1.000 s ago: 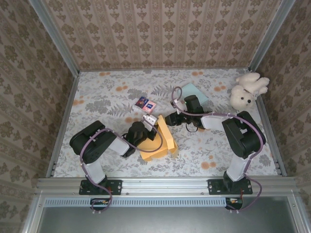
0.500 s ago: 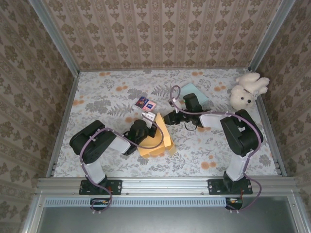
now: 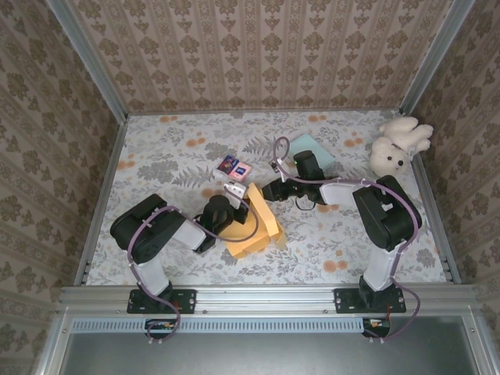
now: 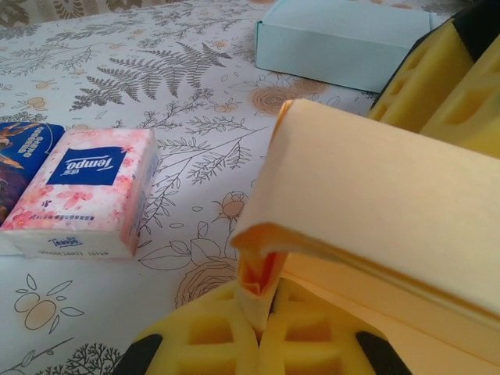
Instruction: Fold the paper box
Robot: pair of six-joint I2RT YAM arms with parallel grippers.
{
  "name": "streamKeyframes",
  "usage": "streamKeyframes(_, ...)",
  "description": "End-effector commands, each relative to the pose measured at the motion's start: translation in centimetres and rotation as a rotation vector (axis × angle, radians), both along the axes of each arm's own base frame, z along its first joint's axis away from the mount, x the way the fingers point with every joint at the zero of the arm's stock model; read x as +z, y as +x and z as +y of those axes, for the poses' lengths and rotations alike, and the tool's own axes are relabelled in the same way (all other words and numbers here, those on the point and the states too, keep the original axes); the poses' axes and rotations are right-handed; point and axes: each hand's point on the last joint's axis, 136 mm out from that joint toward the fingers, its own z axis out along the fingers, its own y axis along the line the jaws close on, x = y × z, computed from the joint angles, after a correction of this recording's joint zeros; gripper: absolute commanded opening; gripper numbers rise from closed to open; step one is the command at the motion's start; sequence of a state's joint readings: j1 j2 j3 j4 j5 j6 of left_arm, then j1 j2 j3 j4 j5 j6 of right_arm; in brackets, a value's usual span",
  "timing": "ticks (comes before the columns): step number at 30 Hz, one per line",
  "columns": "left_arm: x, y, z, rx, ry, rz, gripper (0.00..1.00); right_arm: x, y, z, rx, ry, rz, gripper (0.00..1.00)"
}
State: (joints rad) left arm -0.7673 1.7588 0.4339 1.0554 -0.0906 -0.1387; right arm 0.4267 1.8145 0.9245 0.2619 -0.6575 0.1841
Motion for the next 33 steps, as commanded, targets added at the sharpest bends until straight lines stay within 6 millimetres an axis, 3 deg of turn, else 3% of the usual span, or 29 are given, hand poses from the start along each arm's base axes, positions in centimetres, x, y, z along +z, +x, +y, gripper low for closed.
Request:
streamKeyframes(1, -2.0, 0.3, 1.2, 0.074, 0.088, 0.062, 0.02, 0.2, -0.9, -1.4, -0.111, -0.095, -0.005, 0.38)
streamKeyframes(6, -2.4, 0.6, 2.1, 0.144, 0.121, 0.071, 0.01, 3.0, 0.3, -6.1, -0.382, -0.193, -0.106, 0.45)
streamKeyframes(10, -2.7, 0.5, 2.2, 0.184, 0.182, 0.067, 0.01, 5.3, -0.4, -9.1, -0.544, -0.212, -0.129, 0.46)
streamKeyframes(14, -2.6, 0.4, 2.4, 0.251, 0.247, 0.054, 0.01, 8.3, -2.4, -10.2, -0.609, -0.160, -0.171, 0.45)
streamKeyframes(18, -2.0, 0.2, 2.2, 0.289, 0.285, 0.033, 0.00, 10.2, -4.6, -9.4, -0.603, -0.116, -0.175, 0.46)
streamKeyframes(24, -1.7, -0.3, 2.1, 0.330, 0.288, 0.039, 0.00, 9.4, -6.4, -9.0, -0.631, -0.069, -0.160, 0.47)
streamKeyframes(33, -1.5, -1.5, 1.6, 0.347, 0.239, 0.054, 0.00, 5.8, -6.3, -8.5, -0.673, -0.052, -0.078, 0.48)
